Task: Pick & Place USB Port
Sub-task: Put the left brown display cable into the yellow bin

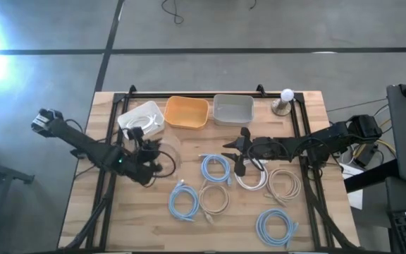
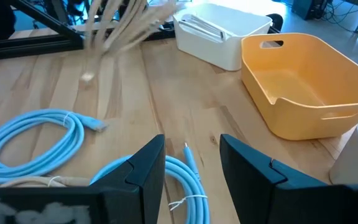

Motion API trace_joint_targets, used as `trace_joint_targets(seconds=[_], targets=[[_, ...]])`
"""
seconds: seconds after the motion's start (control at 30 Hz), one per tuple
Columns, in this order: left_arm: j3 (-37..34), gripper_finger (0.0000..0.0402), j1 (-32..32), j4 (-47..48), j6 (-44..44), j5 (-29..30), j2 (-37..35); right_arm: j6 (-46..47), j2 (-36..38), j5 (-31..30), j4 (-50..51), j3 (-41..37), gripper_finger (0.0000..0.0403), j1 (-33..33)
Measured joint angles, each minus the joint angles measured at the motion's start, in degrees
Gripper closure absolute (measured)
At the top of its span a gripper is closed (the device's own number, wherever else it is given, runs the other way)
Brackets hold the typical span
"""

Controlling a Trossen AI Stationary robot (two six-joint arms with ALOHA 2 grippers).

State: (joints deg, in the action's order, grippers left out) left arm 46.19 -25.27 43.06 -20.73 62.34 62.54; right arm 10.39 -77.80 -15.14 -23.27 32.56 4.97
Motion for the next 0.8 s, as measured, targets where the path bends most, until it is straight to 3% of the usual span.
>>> trace_joint_targets(seconds=[0.1,0.2,0.5,0.6,0.8], targets=[[3.17,0.0385,1.88,-0.94,5.44,8.12,0.0,-0.03,0.0,0.0,0.0,0.0,0.0252,0.0],[5.29,0.0385,4.63,-3.87,10.35,12.37,-0.02,-0.04,0.0,0.0,0.0,0.0,0.0252,0.0],[4.84,0.0384,17.85,-20.65,24.55,10.98,-0.02,-0.04,0.0,0.0,0.0,0.0,0.0252,0.0],[3.28,0.0384,23.97,-27.15,26.99,6.13,-0.02,-0.04,0.0,0.0,0.0,0.0,0.0252,0.0],[-1.03,0.0383,36.5,-47.2,34.79,-14.14,2.55,-0.04,0.0,0.0,0.02,0.0,0.0252,0.0]])
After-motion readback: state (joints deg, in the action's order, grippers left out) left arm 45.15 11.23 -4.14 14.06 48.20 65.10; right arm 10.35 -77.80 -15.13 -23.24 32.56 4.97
